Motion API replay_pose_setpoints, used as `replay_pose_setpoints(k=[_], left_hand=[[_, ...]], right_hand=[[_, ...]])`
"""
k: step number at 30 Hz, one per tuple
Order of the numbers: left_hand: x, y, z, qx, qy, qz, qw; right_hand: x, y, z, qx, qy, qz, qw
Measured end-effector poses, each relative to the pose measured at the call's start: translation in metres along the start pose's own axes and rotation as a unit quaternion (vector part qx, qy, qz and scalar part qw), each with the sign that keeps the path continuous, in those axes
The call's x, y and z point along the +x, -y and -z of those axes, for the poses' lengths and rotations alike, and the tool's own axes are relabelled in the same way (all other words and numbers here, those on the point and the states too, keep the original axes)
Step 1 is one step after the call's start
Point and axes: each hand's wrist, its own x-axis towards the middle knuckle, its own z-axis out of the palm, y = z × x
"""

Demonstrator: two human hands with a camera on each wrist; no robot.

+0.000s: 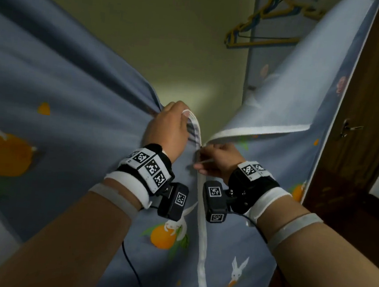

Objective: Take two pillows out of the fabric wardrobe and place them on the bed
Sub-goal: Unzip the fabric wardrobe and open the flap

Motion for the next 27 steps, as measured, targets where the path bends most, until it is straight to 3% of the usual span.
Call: replay_pose_setpoints(k=[3, 6, 9, 13, 18, 27], left_hand=[[-0.019, 0.002, -0.007, 0.045, 0.024, -0.008, 0.999], [-0.052, 0.001, -0.032, 0.089, 0.152, -0.065, 0.982], [-0.091, 0.009, -0.069, 0.127, 0.312, -0.065, 0.939], [-0.142, 0.043, -0.118, 0.223, 0.413, -0.042, 0.882], [-0.208, 0.080, -0.171, 0.225, 0.491, 0.026, 0.841], [-0.352, 0.114, -0.263, 0.203, 0.507, 0.091, 0.833]], right_hand=[[0.005, -0.048, 0.001, 0.003, 0.008, -0.057, 0.998], [0.010, -0.100, 0.003, 0.035, -0.019, -0.086, 0.995], [0.012, -0.150, 0.009, 0.049, -0.045, -0.106, 0.992], [0.010, -0.218, 0.026, 0.026, -0.045, -0.146, 0.988], [0.003, -0.314, 0.046, -0.039, -0.037, -0.211, 0.976], [-0.004, -0.492, 0.074, -0.124, -0.023, -0.321, 0.939]])
